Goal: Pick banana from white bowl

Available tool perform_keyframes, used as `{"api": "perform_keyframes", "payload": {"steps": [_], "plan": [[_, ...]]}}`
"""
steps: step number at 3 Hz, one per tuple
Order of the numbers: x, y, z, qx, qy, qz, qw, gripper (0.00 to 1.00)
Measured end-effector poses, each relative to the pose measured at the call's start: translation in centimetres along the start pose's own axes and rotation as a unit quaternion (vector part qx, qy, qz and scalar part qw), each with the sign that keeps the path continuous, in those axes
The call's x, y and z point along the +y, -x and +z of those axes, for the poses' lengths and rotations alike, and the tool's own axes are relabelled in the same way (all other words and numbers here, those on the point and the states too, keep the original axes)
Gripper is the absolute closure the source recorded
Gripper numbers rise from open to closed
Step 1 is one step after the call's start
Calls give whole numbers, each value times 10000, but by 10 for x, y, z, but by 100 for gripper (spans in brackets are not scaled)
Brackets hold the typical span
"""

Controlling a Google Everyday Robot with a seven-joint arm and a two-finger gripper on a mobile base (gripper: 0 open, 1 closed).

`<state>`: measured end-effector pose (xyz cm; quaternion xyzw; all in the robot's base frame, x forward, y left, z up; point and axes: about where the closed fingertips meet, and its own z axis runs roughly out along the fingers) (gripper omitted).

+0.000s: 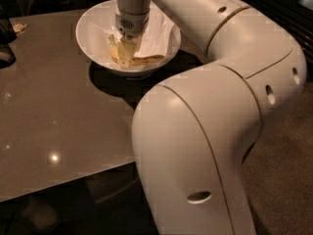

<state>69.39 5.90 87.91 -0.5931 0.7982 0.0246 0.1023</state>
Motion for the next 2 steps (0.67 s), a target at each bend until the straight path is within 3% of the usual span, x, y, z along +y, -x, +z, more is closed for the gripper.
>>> {"api": "perform_keyframes", "payload": {"steps": [2], "plan": [[-4,-10,24,262,106,113,9995,50]]}}
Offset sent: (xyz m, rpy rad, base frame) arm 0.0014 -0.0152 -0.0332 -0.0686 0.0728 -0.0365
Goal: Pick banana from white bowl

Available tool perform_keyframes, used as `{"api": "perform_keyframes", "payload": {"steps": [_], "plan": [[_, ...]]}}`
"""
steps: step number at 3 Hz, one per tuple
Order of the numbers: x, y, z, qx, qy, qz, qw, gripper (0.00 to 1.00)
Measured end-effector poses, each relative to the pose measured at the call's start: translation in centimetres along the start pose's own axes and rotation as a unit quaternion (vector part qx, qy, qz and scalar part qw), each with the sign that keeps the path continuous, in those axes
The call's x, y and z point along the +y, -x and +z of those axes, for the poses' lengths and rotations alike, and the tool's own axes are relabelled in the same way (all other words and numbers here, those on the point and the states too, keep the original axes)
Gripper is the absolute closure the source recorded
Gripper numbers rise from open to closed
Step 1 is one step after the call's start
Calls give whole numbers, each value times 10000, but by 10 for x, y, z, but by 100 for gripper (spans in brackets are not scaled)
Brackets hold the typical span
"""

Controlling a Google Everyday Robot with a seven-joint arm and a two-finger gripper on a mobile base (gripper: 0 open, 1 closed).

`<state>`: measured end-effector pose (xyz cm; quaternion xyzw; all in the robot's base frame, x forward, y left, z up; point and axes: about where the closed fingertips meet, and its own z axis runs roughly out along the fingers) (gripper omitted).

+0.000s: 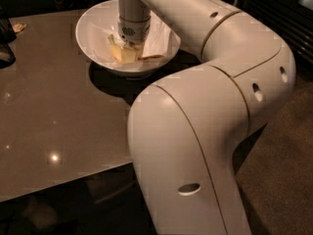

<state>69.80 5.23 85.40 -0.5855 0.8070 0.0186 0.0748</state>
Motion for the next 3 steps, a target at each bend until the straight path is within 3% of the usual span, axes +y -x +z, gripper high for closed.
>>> {"api": "perform_keyframes", "payload": {"steps": [2,3], "plan": [[0,-4,2,20,-172,3,9998,92],[0,-4,2,19,-176,3,9998,100]]}}
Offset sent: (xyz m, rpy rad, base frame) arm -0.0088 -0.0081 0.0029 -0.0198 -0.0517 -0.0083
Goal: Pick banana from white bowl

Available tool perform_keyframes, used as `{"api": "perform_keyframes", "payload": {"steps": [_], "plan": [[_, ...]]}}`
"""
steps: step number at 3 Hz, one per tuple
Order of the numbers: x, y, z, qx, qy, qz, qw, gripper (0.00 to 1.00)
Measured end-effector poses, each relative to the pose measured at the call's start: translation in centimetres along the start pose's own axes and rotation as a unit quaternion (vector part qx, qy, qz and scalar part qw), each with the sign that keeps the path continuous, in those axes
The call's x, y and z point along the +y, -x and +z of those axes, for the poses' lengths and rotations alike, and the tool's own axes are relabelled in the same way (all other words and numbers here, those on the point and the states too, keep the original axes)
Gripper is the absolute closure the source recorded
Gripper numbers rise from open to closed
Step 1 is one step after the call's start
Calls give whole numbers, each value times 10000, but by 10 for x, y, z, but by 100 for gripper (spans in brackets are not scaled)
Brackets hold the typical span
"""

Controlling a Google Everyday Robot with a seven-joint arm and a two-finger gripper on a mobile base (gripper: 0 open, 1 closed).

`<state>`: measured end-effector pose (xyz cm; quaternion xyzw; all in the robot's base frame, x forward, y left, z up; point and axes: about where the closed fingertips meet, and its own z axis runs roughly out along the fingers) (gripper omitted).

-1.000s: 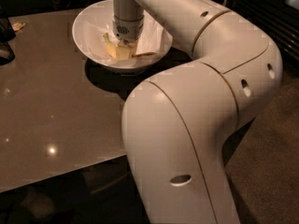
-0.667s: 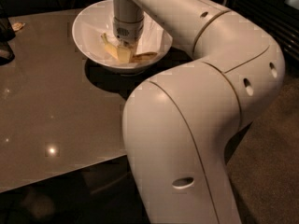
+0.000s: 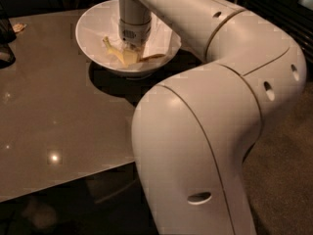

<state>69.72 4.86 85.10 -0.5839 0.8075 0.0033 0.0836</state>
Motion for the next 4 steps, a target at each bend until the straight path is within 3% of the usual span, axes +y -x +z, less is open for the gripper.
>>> {"api": "perform_keyframes", "payload": {"steps": [1,4], "plan": [[0,0,-2,-8,-21,-13,10000,100],[9,6,-66,-284,-383,-308,9984,100]]}}
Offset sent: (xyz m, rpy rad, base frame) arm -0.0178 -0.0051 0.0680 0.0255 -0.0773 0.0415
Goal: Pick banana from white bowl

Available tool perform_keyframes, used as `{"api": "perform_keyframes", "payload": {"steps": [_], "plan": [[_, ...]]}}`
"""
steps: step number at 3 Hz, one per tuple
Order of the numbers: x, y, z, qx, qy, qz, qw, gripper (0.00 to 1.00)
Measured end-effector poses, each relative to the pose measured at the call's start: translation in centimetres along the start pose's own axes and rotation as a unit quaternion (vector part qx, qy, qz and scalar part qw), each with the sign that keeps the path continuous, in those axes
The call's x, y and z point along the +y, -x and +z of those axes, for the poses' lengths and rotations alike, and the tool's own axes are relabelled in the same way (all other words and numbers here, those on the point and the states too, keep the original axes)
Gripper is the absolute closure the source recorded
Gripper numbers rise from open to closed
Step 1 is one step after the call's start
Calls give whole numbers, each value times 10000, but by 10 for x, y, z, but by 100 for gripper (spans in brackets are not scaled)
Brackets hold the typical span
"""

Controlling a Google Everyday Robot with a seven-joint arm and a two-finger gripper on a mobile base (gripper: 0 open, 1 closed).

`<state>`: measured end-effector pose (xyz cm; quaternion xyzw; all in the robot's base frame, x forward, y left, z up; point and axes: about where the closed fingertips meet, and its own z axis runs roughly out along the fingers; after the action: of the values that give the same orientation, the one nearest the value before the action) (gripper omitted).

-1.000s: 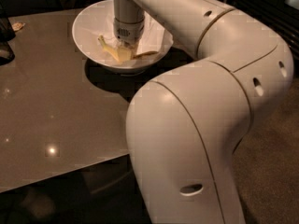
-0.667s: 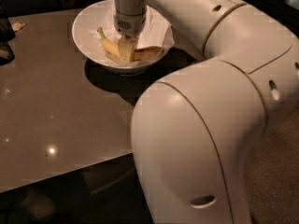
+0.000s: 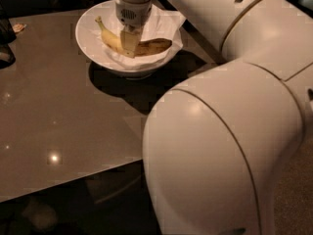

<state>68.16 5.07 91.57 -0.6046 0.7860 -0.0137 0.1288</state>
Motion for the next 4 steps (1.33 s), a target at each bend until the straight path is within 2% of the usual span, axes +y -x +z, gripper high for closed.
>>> {"api": "perform_keyframes", "payload": {"steps": [1,2,3,4], "plan": [[0,0,-1,-7,-6,0,10000,100],[9,9,-17,-167,57,-207,9996,100],[32,16,-45,-279,227,-434,9984,100],[53,18,-58,-460,306,-657,9963,100]]}}
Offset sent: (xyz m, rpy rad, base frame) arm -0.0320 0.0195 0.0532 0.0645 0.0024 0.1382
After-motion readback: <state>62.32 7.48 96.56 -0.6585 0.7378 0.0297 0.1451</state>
